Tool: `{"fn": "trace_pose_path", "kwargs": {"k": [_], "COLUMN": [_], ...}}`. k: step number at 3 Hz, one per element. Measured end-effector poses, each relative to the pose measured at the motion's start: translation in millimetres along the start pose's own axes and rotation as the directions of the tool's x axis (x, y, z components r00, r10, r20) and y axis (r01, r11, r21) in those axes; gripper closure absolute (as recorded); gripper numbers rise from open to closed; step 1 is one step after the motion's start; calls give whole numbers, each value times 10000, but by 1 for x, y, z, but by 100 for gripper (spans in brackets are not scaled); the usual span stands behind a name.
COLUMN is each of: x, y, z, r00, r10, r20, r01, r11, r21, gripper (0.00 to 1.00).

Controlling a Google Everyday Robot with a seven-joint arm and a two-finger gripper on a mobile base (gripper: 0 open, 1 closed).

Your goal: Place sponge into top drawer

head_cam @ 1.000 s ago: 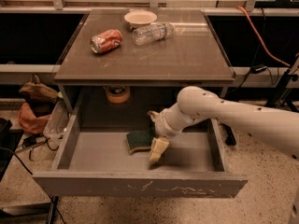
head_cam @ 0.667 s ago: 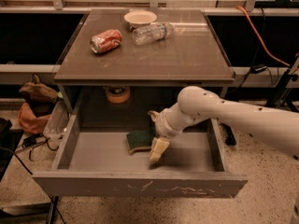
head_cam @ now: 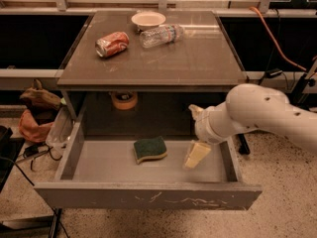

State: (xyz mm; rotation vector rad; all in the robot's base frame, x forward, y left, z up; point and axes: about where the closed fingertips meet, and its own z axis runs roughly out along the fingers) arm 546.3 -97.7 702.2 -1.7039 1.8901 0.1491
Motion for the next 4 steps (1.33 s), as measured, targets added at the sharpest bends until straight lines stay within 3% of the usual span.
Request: {"fn": "trace_pose_path", "kwargs": {"k": [1, 2, 3, 4], "x": [12, 7, -18, -37], "y": [0, -2, 6, 10], "z": [-89, -191, -298, -319], "r00": [9922, 9715, 9520, 9523], "r10": [448, 982, 1352, 1162], "r20": [-1165, -2159, -2747, -2823], "r01": [-303, -391, -44, 301], "r11": [9919, 9641, 9032, 8845], "r21": [1234, 2626, 4292, 4656], "gripper": [0, 0, 0, 0]}}
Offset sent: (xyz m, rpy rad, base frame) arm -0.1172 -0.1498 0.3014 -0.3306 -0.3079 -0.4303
